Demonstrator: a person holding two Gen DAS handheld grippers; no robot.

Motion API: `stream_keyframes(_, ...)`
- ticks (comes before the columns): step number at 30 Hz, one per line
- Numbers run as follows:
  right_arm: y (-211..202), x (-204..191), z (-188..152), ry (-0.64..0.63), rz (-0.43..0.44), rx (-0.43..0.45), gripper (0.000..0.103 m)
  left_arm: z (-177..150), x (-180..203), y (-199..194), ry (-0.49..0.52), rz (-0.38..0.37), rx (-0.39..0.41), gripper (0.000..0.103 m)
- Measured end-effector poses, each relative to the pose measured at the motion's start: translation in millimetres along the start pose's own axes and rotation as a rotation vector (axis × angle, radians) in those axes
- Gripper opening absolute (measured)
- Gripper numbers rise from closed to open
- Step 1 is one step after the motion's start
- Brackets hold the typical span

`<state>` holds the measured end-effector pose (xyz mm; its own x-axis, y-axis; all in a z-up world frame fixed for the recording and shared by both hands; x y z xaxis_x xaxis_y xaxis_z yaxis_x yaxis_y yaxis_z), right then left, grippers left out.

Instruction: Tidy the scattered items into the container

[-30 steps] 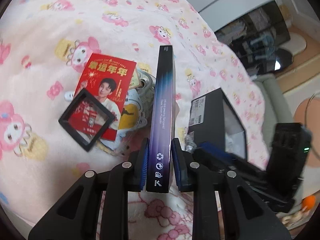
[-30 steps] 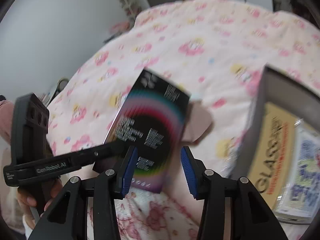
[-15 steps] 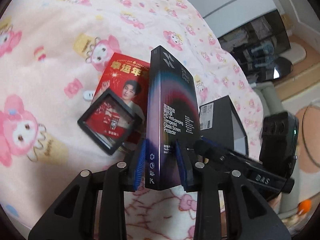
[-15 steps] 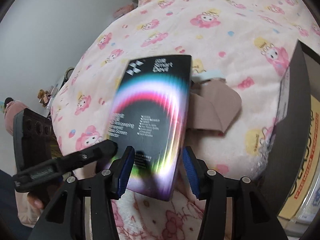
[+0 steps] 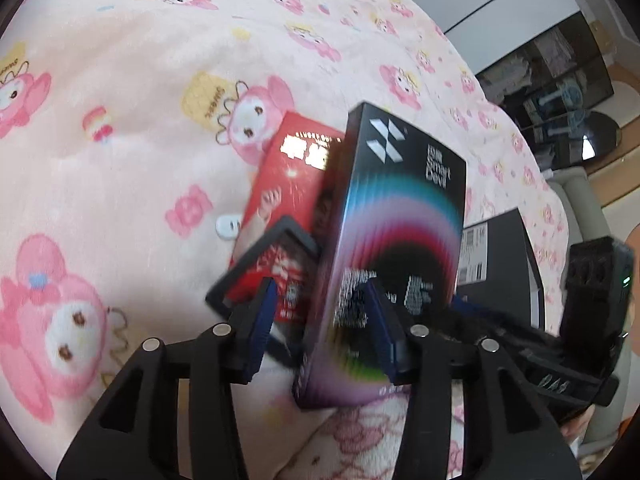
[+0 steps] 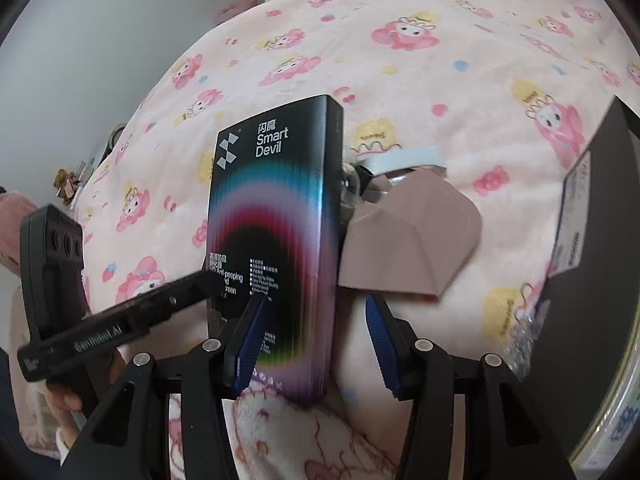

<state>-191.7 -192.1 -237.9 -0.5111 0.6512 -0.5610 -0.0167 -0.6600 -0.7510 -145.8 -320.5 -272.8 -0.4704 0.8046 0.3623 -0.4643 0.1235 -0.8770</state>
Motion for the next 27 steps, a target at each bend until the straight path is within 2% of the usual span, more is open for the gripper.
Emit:
stream_keyframes(3, 16.1, 0.3, -0.7, 0.029, 0.062, -0.036, 0.046, -3.4, 6.0, 6.1, -0.013, -0.032, -0.047, 0.05)
stream_keyframes(4, 18.0, -1.5, -0.3, 0.036, 0.076, -0.038, 0.041, -5.3, 10.8, 6.8, -0.008, -0.042, -0.066, 0.049)
stream_keyframes(7, 10.7, -11.0, 1.5, -0.018, 0.018, -0.015, 0.037, -9.1, 24.0, -2.1, 0.044, 0.0, -0.049, 0.051)
stream_keyframes(10, -7.7, -19.5, 1.0, -0.055, -0.023, 0.015, 0.037, -5.9, 42.5, -28.8, 0.073, -0.025, -0.004, 0.049)
stream_keyframes(14, -60.6, -31.2, 4.1, -0.071, 0.004, 0.12, 0.036, -6.5, 82.0, -74.7, 0.148, -0.075, 0.079, 0.047)
stream_keyframes(18, -130.9, -33.3, -2.4, -0.065, 0.031, 0.254, 0.037, -18.4, 138.4, -103.2, 0.228, -0.159, 0.104, 0.047)
stream_keyframes(23, -194.2, -3.4, -18.3, -0.037, -0.047, 0.347, 0.037, -42.1, 211.8, -100.7, 0.341, -0.23, 0.071, 0.047)
stream_keyframes(27, -241.8, 35.5, -42.2, 0.005, -0.114, 0.404, 0.037, -70.6, 274.4, -89.8, 0.441, -0.253, 0.04, 0.047)
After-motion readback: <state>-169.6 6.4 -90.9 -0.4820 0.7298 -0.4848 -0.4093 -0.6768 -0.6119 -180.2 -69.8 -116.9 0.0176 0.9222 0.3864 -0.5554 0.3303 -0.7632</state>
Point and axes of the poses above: each gripper's, at about its wrist camera, not at the fingertips, and y roughly the way its jaws point, x to its right, z to its top, the point moved 10 cm from there along y, roughly the way its jaws point, and after that the axes turned 15 degrees about z, right-handed, at the moved point
